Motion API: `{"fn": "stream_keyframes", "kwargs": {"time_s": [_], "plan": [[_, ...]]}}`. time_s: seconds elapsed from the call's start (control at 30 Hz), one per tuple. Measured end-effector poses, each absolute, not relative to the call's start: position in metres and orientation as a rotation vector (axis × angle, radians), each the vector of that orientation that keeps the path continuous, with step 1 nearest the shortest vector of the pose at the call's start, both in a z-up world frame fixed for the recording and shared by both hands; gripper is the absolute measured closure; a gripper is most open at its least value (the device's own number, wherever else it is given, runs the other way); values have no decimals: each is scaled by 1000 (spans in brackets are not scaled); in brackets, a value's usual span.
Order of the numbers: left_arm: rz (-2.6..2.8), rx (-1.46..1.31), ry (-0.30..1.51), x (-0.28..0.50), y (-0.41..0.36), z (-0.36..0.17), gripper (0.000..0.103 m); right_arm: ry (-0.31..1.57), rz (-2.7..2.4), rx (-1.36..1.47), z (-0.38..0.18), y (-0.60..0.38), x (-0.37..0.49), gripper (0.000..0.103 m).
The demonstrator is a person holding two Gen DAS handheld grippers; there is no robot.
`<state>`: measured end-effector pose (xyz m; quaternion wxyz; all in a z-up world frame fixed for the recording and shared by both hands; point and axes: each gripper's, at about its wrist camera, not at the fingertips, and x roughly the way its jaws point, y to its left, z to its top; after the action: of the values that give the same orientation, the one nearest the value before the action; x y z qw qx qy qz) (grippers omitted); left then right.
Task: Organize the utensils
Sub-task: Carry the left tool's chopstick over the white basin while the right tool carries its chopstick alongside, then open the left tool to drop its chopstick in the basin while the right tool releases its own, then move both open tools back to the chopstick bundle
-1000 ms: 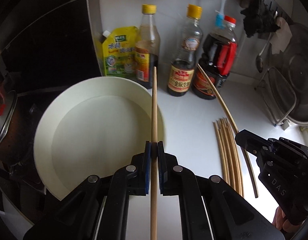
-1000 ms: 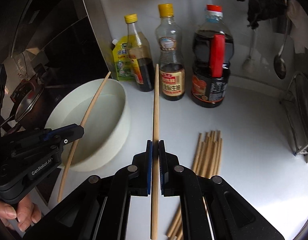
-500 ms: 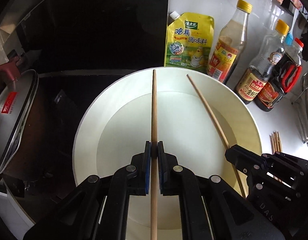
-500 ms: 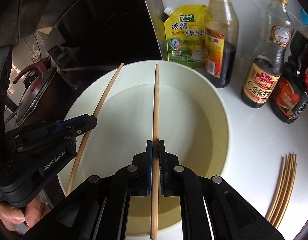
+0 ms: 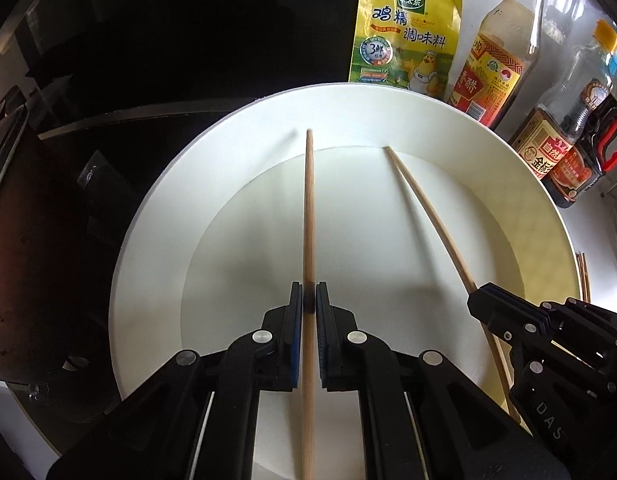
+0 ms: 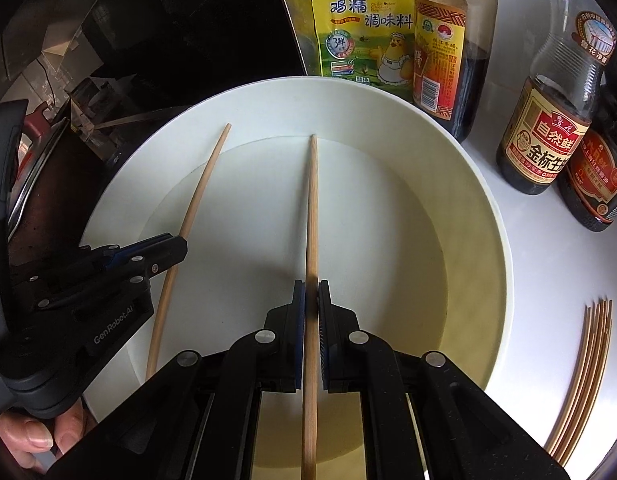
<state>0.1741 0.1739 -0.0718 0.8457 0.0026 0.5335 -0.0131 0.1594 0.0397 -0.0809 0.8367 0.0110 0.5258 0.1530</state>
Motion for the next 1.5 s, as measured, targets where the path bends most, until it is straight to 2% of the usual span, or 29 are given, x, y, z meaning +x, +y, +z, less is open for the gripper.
{"fn": "stream_keyframes", "kwargs": {"time_s": [0.03, 0.07, 0.13, 0.17, 0.3, 0.37, 0.43, 0.67, 0.73, 0.83, 1.1, 1.5], "plan": [[-25, 7, 1123, 173, 174, -71, 80, 1111, 320, 23, -79, 40, 159, 96], [-20, 9, 1119, 173, 174, -69, 74, 1104, 318, 23, -78, 40, 158, 95], [-4, 14, 1106, 170, 175, -65, 47, 1090, 317, 17, -74, 39, 155, 93], [2, 15, 1097, 168, 176, -62, 45, 1086, 315, 15, -72, 38, 155, 92], [16, 15, 1083, 161, 178, -53, 42, 1072, 316, 18, -65, 32, 148, 84], [25, 14, 1078, 155, 179, -49, 38, 1066, 319, 20, -62, 29, 144, 84], [35, 13, 1070, 149, 180, -45, 33, 1058, 319, 24, -58, 27, 139, 76], [39, -4, 1048, 127, 180, -30, 21, 1027, 318, 24, -44, 15, 115, 64], [41, -7, 1037, 120, 177, -26, 18, 1021, 308, 23, -40, 11, 108, 57], [36, -8, 1019, 110, 171, -20, 14, 1018, 280, 11, -34, 2, 98, 56], [16, 7, 1012, 89, 145, -12, 11, 975, 231, -17, -15, -32, 64, 47], [-90, 30, 988, 57, 79, -1, 9, 971, 123, 10, -8, -104, 19, 44]]}}
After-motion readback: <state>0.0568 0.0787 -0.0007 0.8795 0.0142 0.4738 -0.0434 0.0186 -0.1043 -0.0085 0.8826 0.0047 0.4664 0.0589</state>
